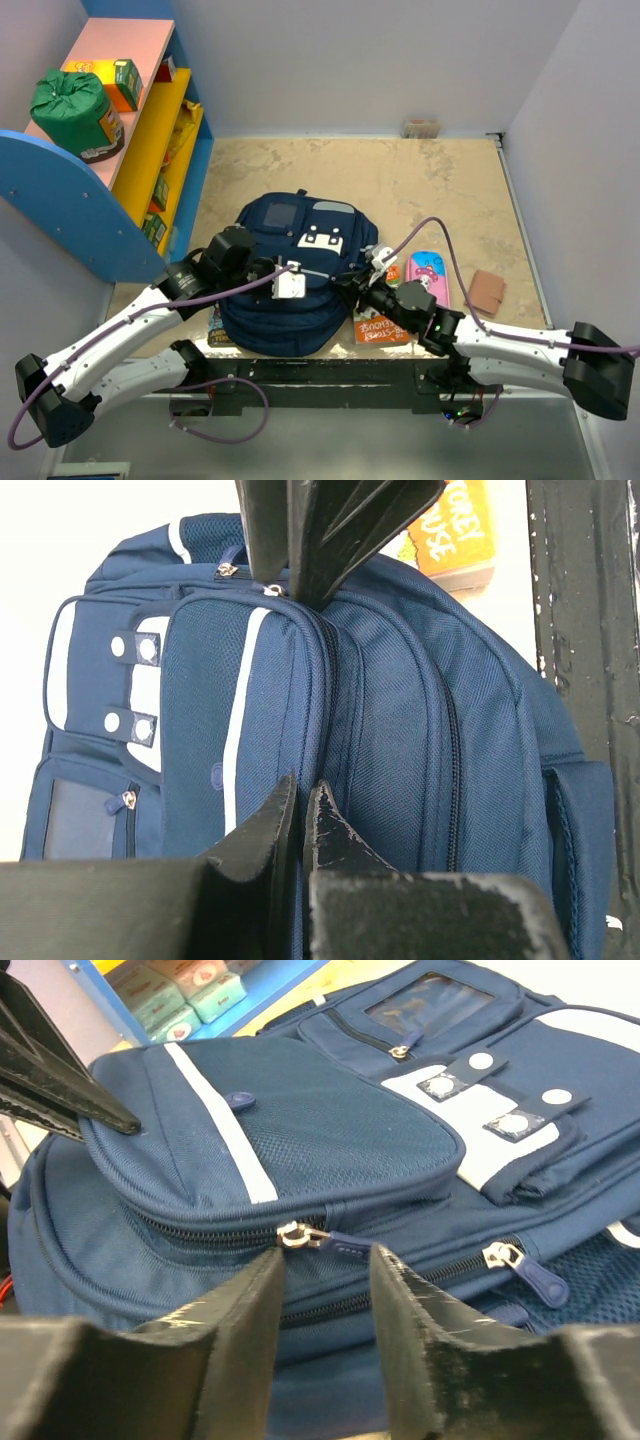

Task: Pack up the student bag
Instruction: Unzip the student bag at the center of the board.

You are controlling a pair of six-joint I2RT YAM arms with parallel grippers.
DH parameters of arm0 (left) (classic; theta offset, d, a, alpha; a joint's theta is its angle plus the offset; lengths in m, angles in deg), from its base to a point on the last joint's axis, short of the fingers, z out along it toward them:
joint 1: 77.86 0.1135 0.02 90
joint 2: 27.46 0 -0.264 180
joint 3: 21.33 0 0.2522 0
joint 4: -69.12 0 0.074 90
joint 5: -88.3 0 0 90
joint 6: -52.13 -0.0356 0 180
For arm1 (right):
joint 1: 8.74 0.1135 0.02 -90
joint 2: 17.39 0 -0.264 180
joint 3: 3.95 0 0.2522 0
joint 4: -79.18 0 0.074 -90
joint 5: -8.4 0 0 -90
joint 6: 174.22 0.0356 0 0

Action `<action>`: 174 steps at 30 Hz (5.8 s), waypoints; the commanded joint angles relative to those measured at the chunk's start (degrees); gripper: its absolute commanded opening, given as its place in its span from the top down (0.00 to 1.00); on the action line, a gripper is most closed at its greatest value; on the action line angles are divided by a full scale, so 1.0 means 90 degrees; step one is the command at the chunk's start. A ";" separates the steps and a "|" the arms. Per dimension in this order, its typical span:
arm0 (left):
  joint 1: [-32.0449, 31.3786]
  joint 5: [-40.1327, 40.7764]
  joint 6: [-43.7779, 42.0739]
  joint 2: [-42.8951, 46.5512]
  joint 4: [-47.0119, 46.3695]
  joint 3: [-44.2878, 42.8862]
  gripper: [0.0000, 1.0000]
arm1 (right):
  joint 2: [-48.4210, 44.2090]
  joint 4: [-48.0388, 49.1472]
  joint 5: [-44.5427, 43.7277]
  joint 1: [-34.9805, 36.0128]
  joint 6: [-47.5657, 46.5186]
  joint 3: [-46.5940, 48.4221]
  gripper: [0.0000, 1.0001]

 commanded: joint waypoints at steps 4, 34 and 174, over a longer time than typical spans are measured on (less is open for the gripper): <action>-0.0039 -0.0480 -0.0086 0.0080 -0.0645 -0.0330 1.00 | 0.0852 0.1351 -0.0048 0.0010 -0.0110 -0.0097 0.73; -0.0030 -0.0285 -0.0691 0.0158 -0.0577 -0.0037 1.00 | 0.0764 0.0677 -0.0303 0.0010 -0.0599 0.0137 0.38; -0.0049 -0.0158 -0.0379 0.0373 -0.1954 0.1213 1.00 | 0.1586 -0.0704 0.2424 -0.3261 0.7088 0.1210 0.58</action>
